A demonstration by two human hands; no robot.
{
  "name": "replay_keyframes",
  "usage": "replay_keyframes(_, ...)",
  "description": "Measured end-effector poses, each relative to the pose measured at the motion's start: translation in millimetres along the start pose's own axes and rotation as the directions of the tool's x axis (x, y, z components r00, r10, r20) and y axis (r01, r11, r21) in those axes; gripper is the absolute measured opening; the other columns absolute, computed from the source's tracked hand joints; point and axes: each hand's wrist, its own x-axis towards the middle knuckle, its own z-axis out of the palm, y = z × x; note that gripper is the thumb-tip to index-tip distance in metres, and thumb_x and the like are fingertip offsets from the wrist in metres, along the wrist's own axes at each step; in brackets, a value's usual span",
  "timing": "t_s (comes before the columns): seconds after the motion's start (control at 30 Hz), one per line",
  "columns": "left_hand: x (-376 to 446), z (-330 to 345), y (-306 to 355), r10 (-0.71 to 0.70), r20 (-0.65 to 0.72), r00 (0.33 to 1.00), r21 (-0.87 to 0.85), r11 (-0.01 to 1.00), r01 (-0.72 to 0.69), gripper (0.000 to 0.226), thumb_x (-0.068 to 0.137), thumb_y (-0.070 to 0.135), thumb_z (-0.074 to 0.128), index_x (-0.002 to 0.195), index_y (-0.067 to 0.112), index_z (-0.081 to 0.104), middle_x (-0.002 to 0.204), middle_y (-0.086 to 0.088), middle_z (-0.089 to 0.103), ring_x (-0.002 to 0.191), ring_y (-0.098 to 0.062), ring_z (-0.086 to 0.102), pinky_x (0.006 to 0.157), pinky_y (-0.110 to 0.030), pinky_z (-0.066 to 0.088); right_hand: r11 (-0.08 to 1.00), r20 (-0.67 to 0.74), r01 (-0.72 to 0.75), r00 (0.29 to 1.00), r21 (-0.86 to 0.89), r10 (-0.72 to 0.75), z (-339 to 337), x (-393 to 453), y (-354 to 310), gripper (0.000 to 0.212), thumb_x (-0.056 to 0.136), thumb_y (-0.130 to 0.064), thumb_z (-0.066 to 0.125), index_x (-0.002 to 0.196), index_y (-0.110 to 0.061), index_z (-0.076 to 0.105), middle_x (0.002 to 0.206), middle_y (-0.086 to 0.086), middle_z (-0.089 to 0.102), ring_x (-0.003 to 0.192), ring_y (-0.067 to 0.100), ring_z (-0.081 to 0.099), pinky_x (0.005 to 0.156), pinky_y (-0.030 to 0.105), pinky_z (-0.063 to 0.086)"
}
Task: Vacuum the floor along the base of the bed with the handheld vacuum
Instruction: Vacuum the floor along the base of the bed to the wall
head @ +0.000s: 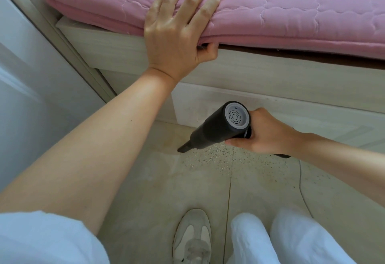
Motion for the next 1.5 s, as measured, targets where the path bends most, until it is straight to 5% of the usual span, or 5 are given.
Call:
replay_keyframes(0.57,-2,0,1,-0.005,0.004,1.000,0.003,1.000,0.005,0.053,0.093,0.054,0.039,0.126,0.025,0.069,0.131,0.003,0.066,0.120,-0.031,0.063,0.102,-0.047,0.045,0.993,0.147,0.015,0.989,0.116,-0.032,-11,-10,-2,0.040,0.073,-0.027,0.079,0.092,-0.049,0.051,0.087,-0.027,0.062,0.088,-0.009,0.059,0.074,0.007,0.046)
replay_keyframes(0.73,-3,0,1,-0.006,-0.001,1.000,0.004,1.000,0.006,0.055,0.094,0.055,0.035,0.127,0.025,0.069,0.132,0.003,0.066,0.120,-0.031,0.063,0.103,-0.046,0.045,0.991,0.147,0.041,0.987,0.124,-0.059,-8,-11,-4,0.039,0.074,-0.026,0.078,0.088,-0.048,0.050,0.082,-0.028,0.060,0.084,-0.013,0.058,0.070,0.004,0.042)
replay_keyframes(0.93,-3,1,1,-0.003,-0.001,1.000,0.008,1.000,0.003,0.056,0.095,0.056,0.034,0.127,0.025,0.068,0.132,0.003,0.066,0.120,-0.031,0.063,0.103,-0.046,0.044,0.984,0.156,0.013,0.987,0.178,-0.041,6,-8,-1,0.033,0.073,-0.030,0.078,0.101,-0.032,0.061,0.091,-0.016,0.067,0.088,-0.002,0.062,0.077,0.018,0.052)
replay_keyframes(1.1,-2,0,1,-0.002,0.007,1.000,0.016,1.000,0.002,0.055,0.094,0.055,0.035,0.127,0.025,0.068,0.132,0.003,0.066,0.120,-0.032,0.063,0.103,-0.046,0.045,0.988,0.184,0.031,0.981,0.149,-0.059,5,-8,-5,0.034,0.074,-0.029,0.078,0.090,-0.046,0.054,0.087,-0.021,0.065,0.086,-0.006,0.061,0.073,0.011,0.048)
replay_keyframes(1.5,15,-17,27,-0.062,0.195,0.979,0.038,0.998,0.055,0.064,0.078,0.052,0.058,0.127,0.012,0.067,0.134,-0.006,0.064,0.126,-0.041,0.056,0.104,-0.063,0.041,0.992,0.172,-0.030,0.985,0.122,0.008,-23,-28,11,0.035,0.072,-0.028,0.079,0.092,-0.044,0.056,0.087,-0.019,0.067,0.085,-0.004,0.063,0.073,0.011,0.048)
